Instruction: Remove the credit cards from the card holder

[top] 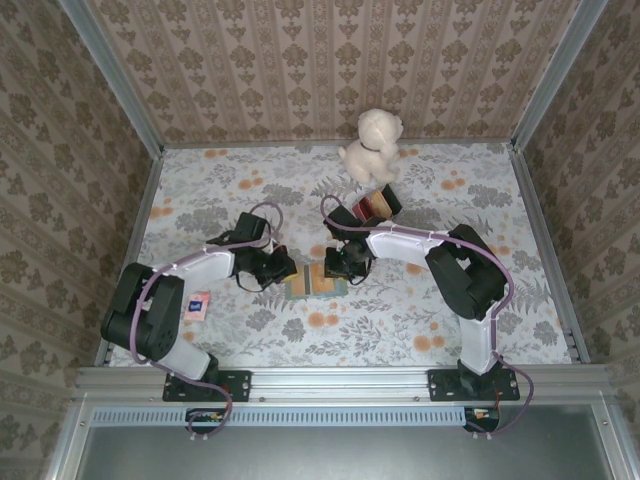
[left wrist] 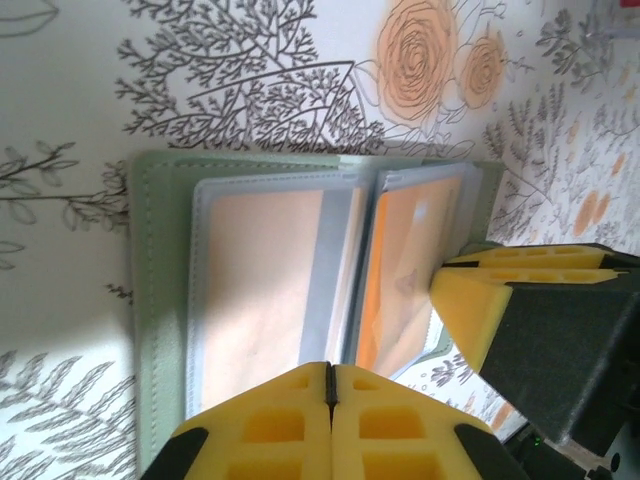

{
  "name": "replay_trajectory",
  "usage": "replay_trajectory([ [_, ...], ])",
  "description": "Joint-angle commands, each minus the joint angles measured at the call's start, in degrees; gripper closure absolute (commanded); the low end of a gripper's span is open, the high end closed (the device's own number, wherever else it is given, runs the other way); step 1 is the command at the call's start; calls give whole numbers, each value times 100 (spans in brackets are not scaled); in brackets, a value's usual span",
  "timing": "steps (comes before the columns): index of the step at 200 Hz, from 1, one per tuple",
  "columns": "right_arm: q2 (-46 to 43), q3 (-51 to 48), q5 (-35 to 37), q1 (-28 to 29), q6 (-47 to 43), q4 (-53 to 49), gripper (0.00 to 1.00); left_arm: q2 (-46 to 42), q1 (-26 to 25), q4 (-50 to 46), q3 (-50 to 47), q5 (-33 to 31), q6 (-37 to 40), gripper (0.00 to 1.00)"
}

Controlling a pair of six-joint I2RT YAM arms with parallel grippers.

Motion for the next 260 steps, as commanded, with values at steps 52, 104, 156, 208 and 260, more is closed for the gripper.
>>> replay_trajectory([
  [52,246,7,-248,-16,-121,-99,81,625,-467,819,55,315,-295,80],
  [104,276,-55,-356,-22,-64,-3,86,847,-485,981,10,294,-281,80],
  [156,293,-64,-377,-15,-64,6,86,895,-459,1271,-156,359,-277,88],
  [208,374,-68,-827,-16,-108,193,87,943,-415,2206,-451,738,-435,85],
  [260,451,-42,-899,-15,-143,158,87,955,-328,2728,-626,904,-584,88],
])
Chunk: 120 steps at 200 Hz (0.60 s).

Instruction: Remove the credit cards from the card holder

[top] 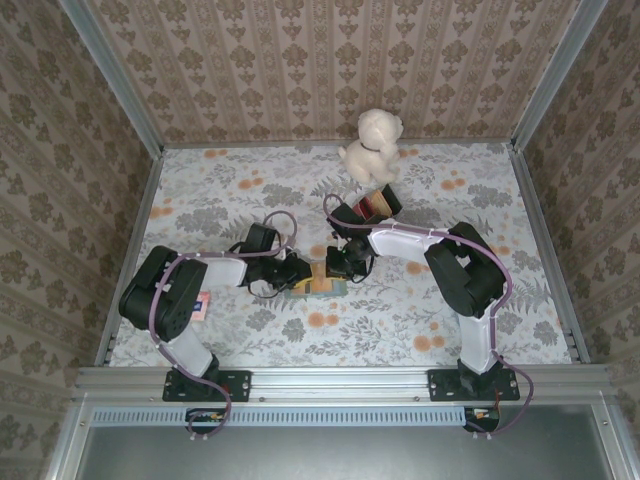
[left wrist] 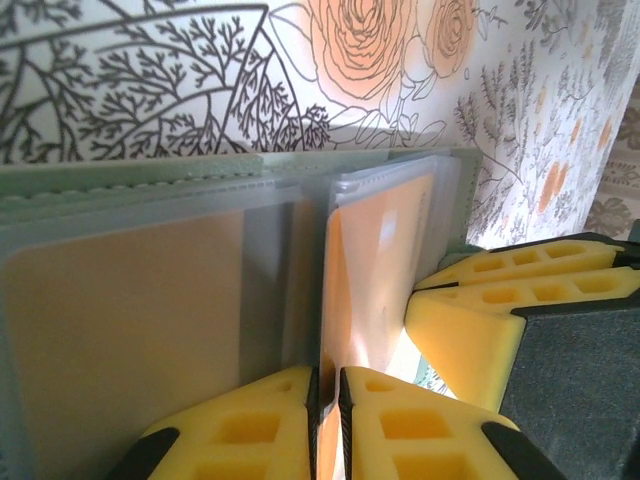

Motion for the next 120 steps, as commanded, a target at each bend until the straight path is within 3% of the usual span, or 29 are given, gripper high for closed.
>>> replay_trajectory([
  [1,349,-46,-406,122,-53,106,87,125,-19,495,-44,246,-113,88],
  [61,261,35,393,71,-58,-293,86,-347,155,-318,-157,76,282,100],
  [120,221,61,588,26,-71,-498,86,-921,601,-1420,-153,-224,818,100],
])
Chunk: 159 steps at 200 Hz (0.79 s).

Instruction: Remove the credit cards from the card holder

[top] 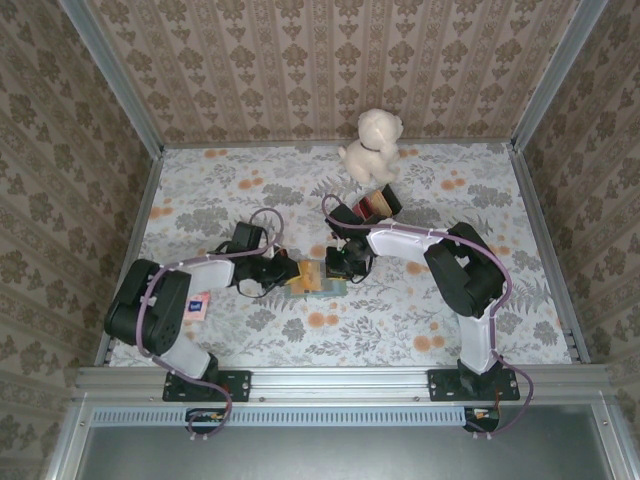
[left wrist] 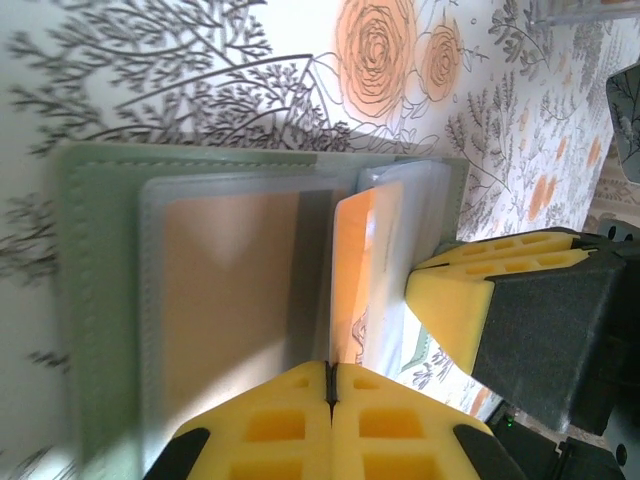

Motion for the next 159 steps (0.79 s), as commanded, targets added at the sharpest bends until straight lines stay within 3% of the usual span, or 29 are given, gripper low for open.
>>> replay_trajectory([
  [1,210,9,360,10,-56,-373,86,-235,129,-620,-57,-167,375,100],
  [49,-163,31,-319,-29,-119,147,83,-941,318,-1466,136,-548,611,100],
  [90,-1024,-217,-1206,-171,209,1259,60,-1888,358,-2098,582,-631,551,100],
  [130,-1611,-605,-2078,-446,839,2555,32,-2377,362,-1313,768,-42,-519,100],
  [159,-1632,-902,-2683,-643,1657,3731,25,-2417,327,-337,771,358,-1376,100],
])
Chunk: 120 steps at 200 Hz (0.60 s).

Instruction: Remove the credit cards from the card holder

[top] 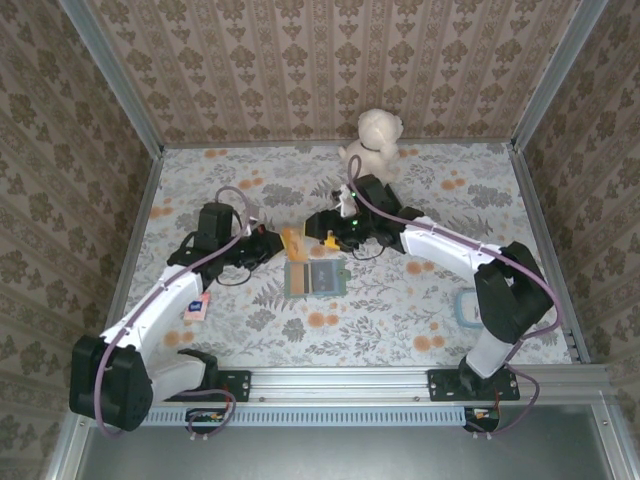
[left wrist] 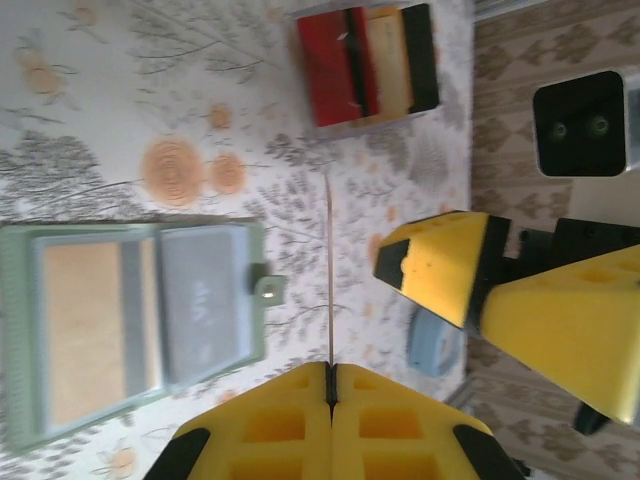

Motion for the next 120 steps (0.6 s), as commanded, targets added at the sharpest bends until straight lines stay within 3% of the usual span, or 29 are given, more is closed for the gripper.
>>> replay_trajectory([
  [1,19,-283,-791,-130,808,1170,25,-54,12,870,135,517,-916,100],
  [23,146,-324,-1167,-168,1248,1680,25,13,-6,1539,136,766,-1436,100],
  [64,196,-495,-1483,-216,1974,2718,41,121,11,1705,117,823,-1622,100],
  [120,217,-512,-1553,-316,2012,2686,93,229,58,1637,56,814,-1705,100],
])
